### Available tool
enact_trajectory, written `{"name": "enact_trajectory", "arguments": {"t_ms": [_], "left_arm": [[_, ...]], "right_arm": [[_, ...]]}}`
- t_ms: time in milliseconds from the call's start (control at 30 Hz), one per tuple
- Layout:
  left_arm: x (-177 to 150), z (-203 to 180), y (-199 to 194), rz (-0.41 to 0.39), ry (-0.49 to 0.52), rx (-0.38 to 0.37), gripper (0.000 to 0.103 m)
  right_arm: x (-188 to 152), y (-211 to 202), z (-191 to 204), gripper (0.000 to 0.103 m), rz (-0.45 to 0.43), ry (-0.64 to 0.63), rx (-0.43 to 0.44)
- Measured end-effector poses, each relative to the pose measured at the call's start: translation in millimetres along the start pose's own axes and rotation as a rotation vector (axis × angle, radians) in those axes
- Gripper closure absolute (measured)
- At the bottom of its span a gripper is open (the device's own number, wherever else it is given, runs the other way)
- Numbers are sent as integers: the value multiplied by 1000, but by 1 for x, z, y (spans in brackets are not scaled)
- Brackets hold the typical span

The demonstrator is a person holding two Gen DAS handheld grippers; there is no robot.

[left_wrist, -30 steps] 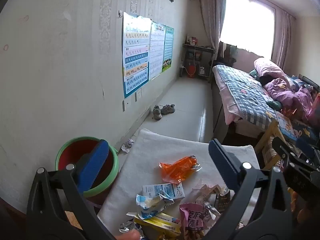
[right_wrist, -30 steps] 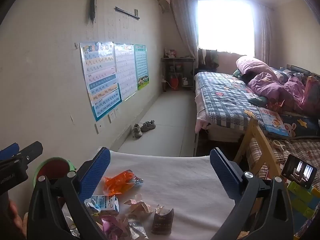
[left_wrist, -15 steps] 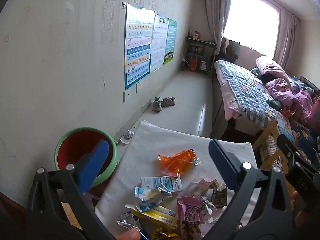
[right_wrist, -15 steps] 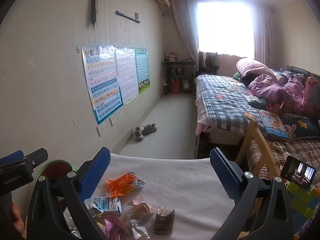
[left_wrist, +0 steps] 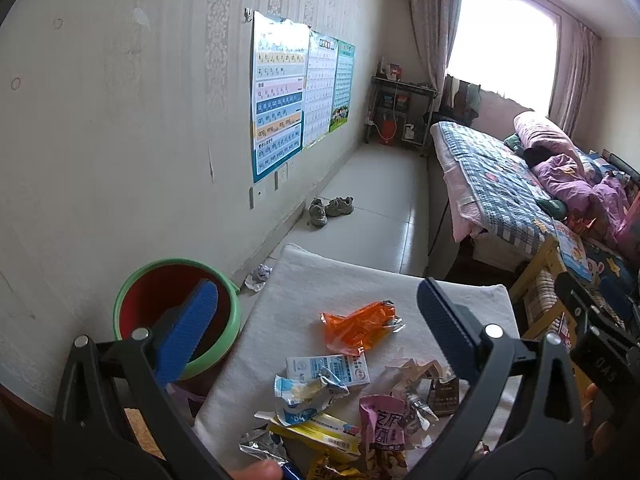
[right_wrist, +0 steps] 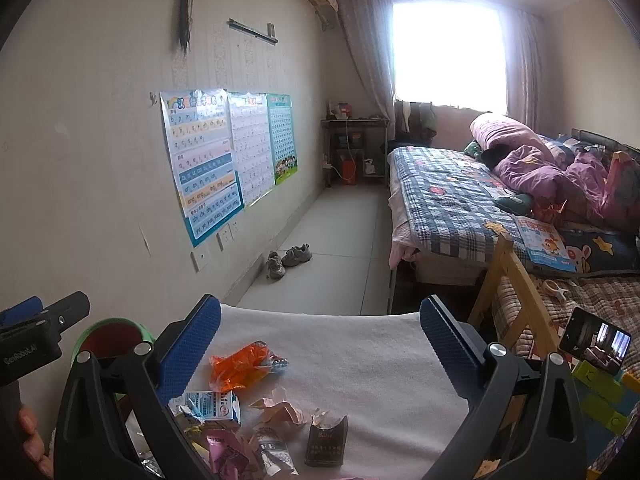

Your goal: Collect trash

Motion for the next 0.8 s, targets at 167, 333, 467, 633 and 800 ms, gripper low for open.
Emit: {"name": "enact_trajectory", "arguments": {"t_ms": [167,333,467,633,800], "left_arm": [[-1,-1,-1,1,-1,2,5],[-2,-1,-1,1,0,1,5],[-3,-1,0,2,0,3,5],[-5,0,1,4,2,1,5],[-6,0,3,5,2,-1,5]], "right_arm": [[-1,1,0,7,4,-4,-1],[-5,3,-2,7,3,-7,-3],[-6,4,-3,7,6,-8,-4],[-7,4,-4,7,7,-9,-5],[-6,5,-3,7,8,-9,-4]]}}
Point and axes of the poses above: each gripper's, at about its wrist camera, not at the fingertips, and y roughly the way its jaws point, z to its left, x to its top, the point moved 1 cm from there along y, roughly the way its jaws point, and after that the axes turned 14 degrees about x, right-handed, at the moved point
